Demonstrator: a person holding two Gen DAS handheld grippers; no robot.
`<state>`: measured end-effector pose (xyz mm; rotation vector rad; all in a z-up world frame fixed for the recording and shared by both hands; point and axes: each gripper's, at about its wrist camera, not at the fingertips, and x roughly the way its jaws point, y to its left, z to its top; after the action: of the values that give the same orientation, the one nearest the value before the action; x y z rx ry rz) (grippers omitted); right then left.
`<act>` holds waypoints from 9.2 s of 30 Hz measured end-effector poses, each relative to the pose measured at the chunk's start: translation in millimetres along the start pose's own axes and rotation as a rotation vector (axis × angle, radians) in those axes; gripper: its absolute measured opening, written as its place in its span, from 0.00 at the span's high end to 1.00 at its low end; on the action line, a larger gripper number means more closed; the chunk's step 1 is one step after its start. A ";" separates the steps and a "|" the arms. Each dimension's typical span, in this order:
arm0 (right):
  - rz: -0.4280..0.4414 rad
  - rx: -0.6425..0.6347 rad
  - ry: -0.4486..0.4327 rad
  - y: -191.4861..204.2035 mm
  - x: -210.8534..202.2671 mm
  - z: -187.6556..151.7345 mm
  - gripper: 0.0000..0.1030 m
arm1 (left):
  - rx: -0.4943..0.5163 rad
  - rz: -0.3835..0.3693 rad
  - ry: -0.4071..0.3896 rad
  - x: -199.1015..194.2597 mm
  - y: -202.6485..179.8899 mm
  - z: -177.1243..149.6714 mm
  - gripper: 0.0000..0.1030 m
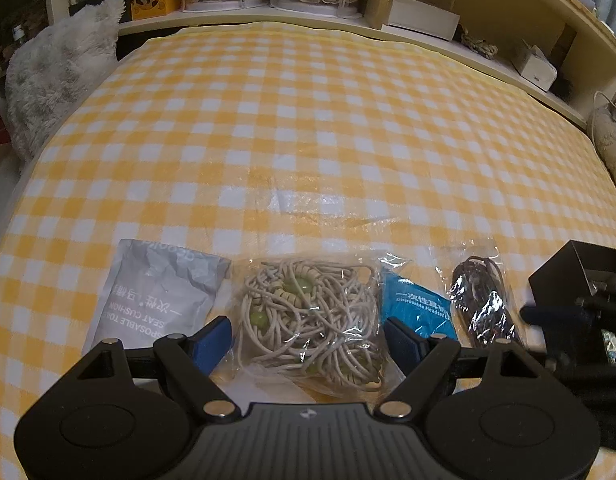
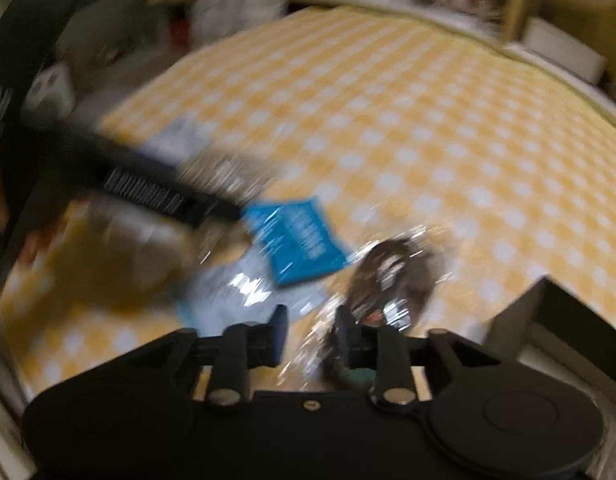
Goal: Organize soft objects
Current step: 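Grasp the beige cord bag with the left tool while the right tool grasps the dark cable bag, then lift both bags and carry them over the black box, then release the beige cord bag with the left tool while the right tool releases the cable bag, then move both tools back over the bed toward the grey pouch and white packet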
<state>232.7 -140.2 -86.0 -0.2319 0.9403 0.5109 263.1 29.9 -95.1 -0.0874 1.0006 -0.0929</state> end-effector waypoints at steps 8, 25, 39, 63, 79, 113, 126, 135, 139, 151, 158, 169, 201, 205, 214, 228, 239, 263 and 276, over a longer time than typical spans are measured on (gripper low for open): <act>-0.112 -0.002 0.044 -8.8 30.1 -0.4 0.57 | 0.013 0.005 -0.005 -2.8 -3.7 -0.2 0.20; -0.115 -0.081 0.092 3.9 22.6 -13.0 0.35 | 0.032 0.040 0.010 1.5 -6.9 -2.0 0.19; -0.045 0.135 0.101 0.7 39.7 -11.5 0.43 | 0.032 0.055 -0.002 1.7 -7.9 -1.4 0.24; -0.032 0.134 -0.213 -24.5 -70.2 4.4 0.71 | 0.003 -0.045 -0.262 -85.9 -31.7 17.1 0.29; -0.216 0.153 -0.299 -71.7 -159.3 -43.9 0.70 | 0.094 -0.276 -0.313 -115.4 -115.2 10.2 0.29; -0.201 0.286 -0.074 -155.8 -110.8 -128.3 0.43 | 0.048 -0.211 -0.019 1.7 -263.2 17.8 0.26; -0.181 0.365 -0.093 -165.6 -116.0 -132.3 0.53 | 0.107 -0.193 -0.034 -6.6 -253.0 8.5 0.12; -0.129 0.577 -0.231 -184.2 -126.9 -126.2 0.65 | 0.137 -0.181 -0.053 -24.1 -226.2 8.0 0.11; -0.089 0.675 -0.207 -188.8 -106.3 -115.2 0.65 | 0.148 -0.177 -0.059 -31.1 -209.2 6.0 0.11; -0.114 0.593 -0.093 -173.0 -40.2 -77.0 0.85 | 0.210 -0.211 -0.058 -30.3 -183.5 -8.2 0.11; -0.112 0.566 -0.091 -168.6 -50.1 -73.4 0.83 | 0.216 -0.249 -0.068 -34.9 -186.3 -11.1 0.11; -0.181 0.502 -0.220 -148.4 -138.4 -91.7 0.56 | 0.235 -0.266 -0.125 -66.6 -186.2 -11.2 0.11; -0.383 0.417 -0.357 -66.5 -235.7 -134.2 0.00 | 0.264 -0.252 -0.315 -168.6 -145.6 -53.6 0.00; -0.375 0.441 -0.379 -59.4 -231.6 -128.9 0.00 | 0.250 -0.240 -0.334 -173.1 -120.9 -50.9 0.00; -0.332 0.447 -0.407 -32.4 -203.0 -109.6 0.00 | 0.216 -0.166 -0.361 -170.3 -64.0 -31.4 0.00; -0.212 0.437 -0.384 9.1 -142.1 -67.9 0.00 | 0.130 -0.040 -0.288 -133.8 10.2 1.5 0.00; -0.108 0.500 -0.272 29.3 -69.2 -35.6 0.00 | 0.122 0.100 -0.132 -80.3 54.3 10.3 0.00; -0.139 0.458 -0.053 44.6 32.4 -27.7 0.01 | 0.101 0.180 0.120 10.8 81.7 -2.4 0.12; -0.091 0.513 -0.061 32.6 22.9 -32.3 0.11 | 0.094 0.139 0.092 10.0 77.8 -2.4 0.40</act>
<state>204.0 -118.2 -122.4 0.2029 0.9654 0.1794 269.3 105.9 -113.8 0.0727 1.0897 -0.0168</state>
